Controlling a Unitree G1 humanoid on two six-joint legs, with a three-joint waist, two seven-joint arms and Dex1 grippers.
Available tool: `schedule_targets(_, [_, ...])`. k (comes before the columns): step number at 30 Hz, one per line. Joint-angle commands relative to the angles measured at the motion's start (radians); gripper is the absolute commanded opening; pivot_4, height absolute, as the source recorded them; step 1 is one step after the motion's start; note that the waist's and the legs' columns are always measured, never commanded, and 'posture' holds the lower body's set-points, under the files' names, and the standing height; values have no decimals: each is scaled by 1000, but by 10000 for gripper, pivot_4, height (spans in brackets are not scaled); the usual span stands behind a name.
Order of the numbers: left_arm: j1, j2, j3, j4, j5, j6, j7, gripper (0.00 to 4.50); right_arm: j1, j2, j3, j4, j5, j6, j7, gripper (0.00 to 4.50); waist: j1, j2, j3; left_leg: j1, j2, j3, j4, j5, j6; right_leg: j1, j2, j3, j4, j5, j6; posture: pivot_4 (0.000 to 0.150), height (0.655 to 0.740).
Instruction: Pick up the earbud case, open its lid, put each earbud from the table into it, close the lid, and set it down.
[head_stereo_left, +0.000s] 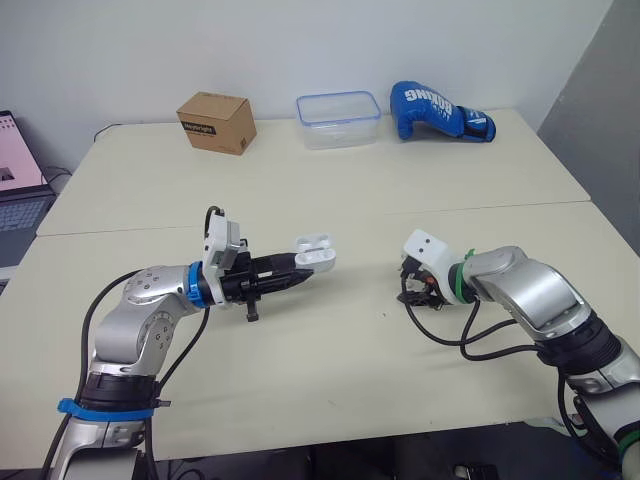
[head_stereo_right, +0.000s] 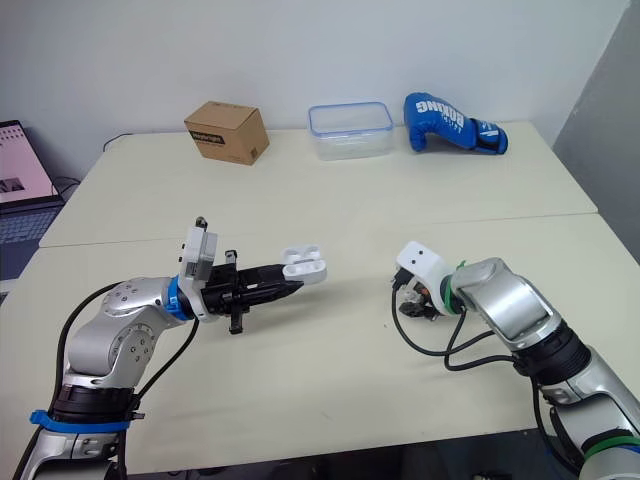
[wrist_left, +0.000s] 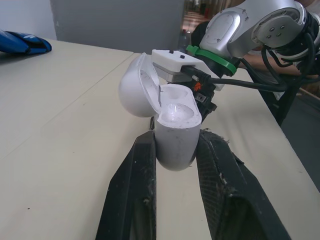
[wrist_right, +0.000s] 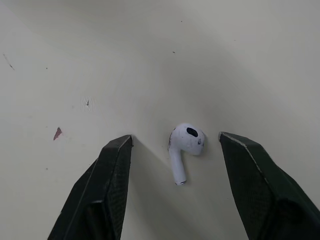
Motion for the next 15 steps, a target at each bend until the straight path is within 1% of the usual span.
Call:
schedule_targets(1, [-4,8,3,-29,-5,-13,-5,7753,6,-9,-28,-29,0,-5,-2,28324,0,0,0,0,0,0,0,0,0,0,0,0,0,0,0,1500,7307])
schedule_targets(2, [-4,8,3,-28,-4,-14,-6,7753,5,-6,-29,-30,0,-3,-2,24384,0,0,0,0,0,0,0,0,0,0,0,0,0,0,0,1500,7307])
schedule_targets(3, [-3,9,4,-29,-4,-13,-6,7753,5,-5,-29,-32,0,-1,-3,22330,0,0,0,0,0,0,0,0,0,0,0,0,0,0,0,1500,7307])
schedule_targets(4, [-3,9,3,-29,-4,-14,-7,7753,5,-3,-30,-33,0,1,-4,19106,0,0,0,0,0,0,0,0,0,0,0,0,0,0,0,1500,7307])
schedule_targets(5, [-3,8,3,-29,-4,-14,-6,7753,6,-4,-31,-36,1,2,-4,14882,0,0,0,0,0,0,0,0,0,0,0,0,0,0,0,1500,7307])
schedule_targets(6, [-2,8,3,-30,-3,-15,-6,7753,7,-4,-31,-37,1,3,-3,12318,0,0,0,0,0,0,0,0,0,0,0,0,0,0,0,1500,7307])
schedule_targets(8, [-1,7,2,-30,-3,-15,-6,7753,9,-8,-30,-39,1,4,0,5030,0,0,0,0,0,0,0,0,0,0,0,0,0,0,0,1500,7307])
schedule_targets(9, [0,7,1,-31,-3,-16,-6,7753,10,-10,-30,-39,2,4,2,3850,0,0,0,0,0,0,0,0,0,0,0,0,0,0,0,1500,7307])
schedule_targets(13, [6,4,-2,-32,-1,-19,-6,7753,9,-35,-22,-47,7,-7,29,3860,0,0,0,0,0,0,0,0,0,0,0,0,0,0,0,1500,7307])
schedule_targets(15, [8,3,-3,-33,-1,-20,-6,7753,2,-83,-12,-47,0,-59,77,3860,0,0,0,0,0,0,0,0,0,0,0,0,0,0,0,1500,7307])
